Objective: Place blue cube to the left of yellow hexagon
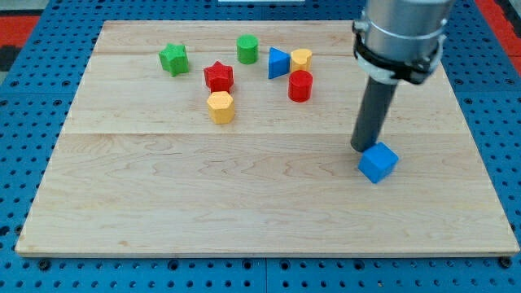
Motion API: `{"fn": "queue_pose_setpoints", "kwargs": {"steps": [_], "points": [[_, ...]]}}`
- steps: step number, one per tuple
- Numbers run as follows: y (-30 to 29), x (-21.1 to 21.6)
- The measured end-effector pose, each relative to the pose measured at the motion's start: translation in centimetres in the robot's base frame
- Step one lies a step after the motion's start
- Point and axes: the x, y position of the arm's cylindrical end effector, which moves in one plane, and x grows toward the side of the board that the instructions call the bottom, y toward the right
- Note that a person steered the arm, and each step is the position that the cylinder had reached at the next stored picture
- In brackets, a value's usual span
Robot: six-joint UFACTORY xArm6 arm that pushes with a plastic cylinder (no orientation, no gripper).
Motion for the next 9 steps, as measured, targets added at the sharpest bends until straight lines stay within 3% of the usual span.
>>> {"fn": "queue_pose_setpoints", "kwargs": {"steps": [2, 3, 4, 6, 7, 8, 9], "points": [[7.1, 0.6], [3.0, 7.9], [-4.2, 6.1], [0.9, 10.2], [5.2, 7.4], [3.6, 3.4], [-3.7, 0.7]]}}
